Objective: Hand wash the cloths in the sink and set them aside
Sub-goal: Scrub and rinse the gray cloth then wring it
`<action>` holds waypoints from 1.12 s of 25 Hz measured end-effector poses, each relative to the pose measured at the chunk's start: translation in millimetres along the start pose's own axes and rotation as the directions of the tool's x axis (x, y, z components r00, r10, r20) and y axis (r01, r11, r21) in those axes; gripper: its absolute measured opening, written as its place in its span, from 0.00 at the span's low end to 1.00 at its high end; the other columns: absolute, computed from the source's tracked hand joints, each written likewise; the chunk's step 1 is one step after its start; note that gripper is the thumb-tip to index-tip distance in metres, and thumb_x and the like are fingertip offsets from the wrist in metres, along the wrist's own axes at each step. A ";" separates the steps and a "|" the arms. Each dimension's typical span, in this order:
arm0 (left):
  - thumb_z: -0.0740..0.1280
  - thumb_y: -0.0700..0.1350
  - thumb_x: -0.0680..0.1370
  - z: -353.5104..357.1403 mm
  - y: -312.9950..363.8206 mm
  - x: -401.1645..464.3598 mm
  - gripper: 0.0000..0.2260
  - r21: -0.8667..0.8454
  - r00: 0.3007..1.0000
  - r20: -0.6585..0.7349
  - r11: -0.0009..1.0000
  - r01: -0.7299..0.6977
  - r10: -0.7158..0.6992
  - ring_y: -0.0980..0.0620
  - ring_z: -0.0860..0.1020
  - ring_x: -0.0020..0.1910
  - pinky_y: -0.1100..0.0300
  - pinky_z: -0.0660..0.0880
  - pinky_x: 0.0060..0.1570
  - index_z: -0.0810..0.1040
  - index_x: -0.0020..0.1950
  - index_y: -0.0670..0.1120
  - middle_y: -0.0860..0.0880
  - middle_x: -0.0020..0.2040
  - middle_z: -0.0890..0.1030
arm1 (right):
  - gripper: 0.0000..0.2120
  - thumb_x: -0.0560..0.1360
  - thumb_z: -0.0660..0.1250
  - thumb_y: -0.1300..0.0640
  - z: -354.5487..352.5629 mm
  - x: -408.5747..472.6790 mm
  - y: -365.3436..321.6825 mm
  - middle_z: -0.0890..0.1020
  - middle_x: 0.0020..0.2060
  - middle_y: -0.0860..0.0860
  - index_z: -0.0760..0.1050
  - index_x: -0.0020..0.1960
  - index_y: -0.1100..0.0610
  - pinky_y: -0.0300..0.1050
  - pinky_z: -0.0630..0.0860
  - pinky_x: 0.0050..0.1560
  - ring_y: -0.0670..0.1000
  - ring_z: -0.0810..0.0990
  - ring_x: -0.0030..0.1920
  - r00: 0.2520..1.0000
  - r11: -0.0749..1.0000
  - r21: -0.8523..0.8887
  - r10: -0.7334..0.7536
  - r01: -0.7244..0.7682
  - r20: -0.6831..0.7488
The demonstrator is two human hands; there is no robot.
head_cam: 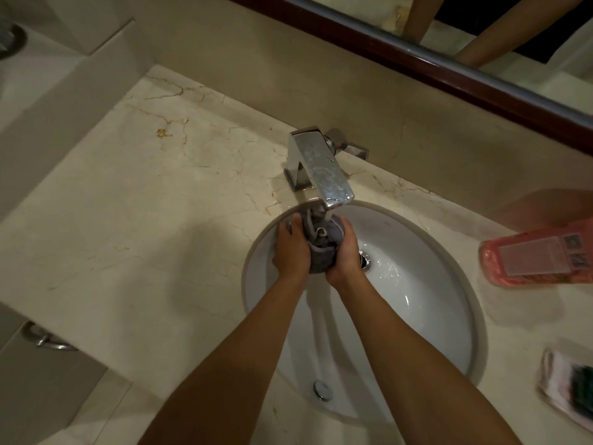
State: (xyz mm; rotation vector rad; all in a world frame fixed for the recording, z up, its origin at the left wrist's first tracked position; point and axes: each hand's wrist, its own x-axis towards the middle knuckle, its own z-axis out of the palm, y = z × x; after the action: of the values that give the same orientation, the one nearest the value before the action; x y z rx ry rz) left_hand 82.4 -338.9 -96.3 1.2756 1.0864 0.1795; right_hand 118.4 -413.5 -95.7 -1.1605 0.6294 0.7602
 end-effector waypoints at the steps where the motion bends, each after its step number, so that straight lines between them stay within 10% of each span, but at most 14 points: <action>1: 0.56 0.51 0.85 -2.2 -0.9 -1.7 0.14 0.065 0.998 -0.011 0.996 -0.060 0.061 0.46 0.79 0.58 0.52 0.75 0.59 0.77 0.62 0.46 0.45 0.57 0.82 | 0.24 0.79 0.63 0.41 0.5 1.4 -0.7 0.85 0.55 0.59 0.81 0.63 0.59 0.54 0.79 0.61 0.58 0.84 0.57 0.999 1.000 -0.021 -0.024 0.023 -0.038; 6: 0.56 0.48 0.84 -5.9 -0.4 -9.5 0.16 -0.108 0.999 0.019 0.994 0.035 -0.034 0.45 0.81 0.54 0.51 0.77 0.56 0.81 0.60 0.43 0.44 0.55 0.83 | 0.11 0.80 0.66 0.49 1.2 6.3 8.6 0.85 0.39 0.52 0.81 0.43 0.52 0.57 0.81 0.53 0.53 0.84 0.42 0.917 0.906 -0.279 -0.370 0.320 -0.150; 12: 0.65 0.57 0.81 7.2 2.4 -11.4 0.15 -0.045 0.997 0.078 0.999 0.029 -0.026 0.53 0.81 0.41 0.60 0.76 0.42 0.81 0.51 0.45 0.49 0.42 0.83 | 0.12 0.81 0.62 0.48 9.3 1.2 12.3 0.84 0.38 0.48 0.79 0.42 0.48 0.53 0.81 0.48 0.52 0.83 0.42 0.834 0.801 -0.368 -0.541 0.472 -0.108; 20: 0.67 0.48 0.82 2.7 -3.8 -10.4 0.11 -0.084 0.989 -0.077 0.988 -0.133 0.126 0.53 0.81 0.39 0.67 0.76 0.38 0.78 0.42 0.45 0.46 0.41 0.83 | 0.17 0.80 0.64 0.48 0.8 -9.8 3.4 0.84 0.51 0.61 0.81 0.57 0.60 0.56 0.80 0.57 0.59 0.84 0.48 0.980 0.989 0.038 -0.133 0.140 -0.150; 24: 0.63 0.49 0.84 -2.7 -6.1 -9.5 0.11 -0.130 0.989 -0.049 0.980 -0.148 0.143 0.58 0.81 0.40 0.70 0.76 0.38 0.78 0.43 0.50 0.51 0.41 0.82 | 0.20 0.77 0.64 0.41 -2.7 -13.0 -4.4 0.86 0.41 0.56 0.85 0.46 0.56 0.46 0.82 0.37 0.54 0.86 0.38 1.000 1.000 0.004 0.009 -0.009 0.008; 28: 0.59 0.46 0.85 -8.8 -8.7 -10.0 0.09 -0.223 0.995 0.097 0.975 -0.013 0.036 0.49 0.81 0.51 0.63 0.79 0.47 0.79 0.55 0.50 0.49 0.50 0.82 | 0.14 0.76 0.65 0.50 1.0 -14.0 -2.3 0.85 0.46 0.57 0.82 0.55 0.57 0.48 0.80 0.47 0.57 0.84 0.44 0.997 0.998 -0.022 -0.063 0.062 -0.037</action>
State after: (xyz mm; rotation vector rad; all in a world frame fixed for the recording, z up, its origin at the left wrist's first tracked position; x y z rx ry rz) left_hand 66.9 -342.5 -97.1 1.0859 0.9373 0.2460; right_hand 111.8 -415.7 -83.3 -1.2107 0.6146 0.6952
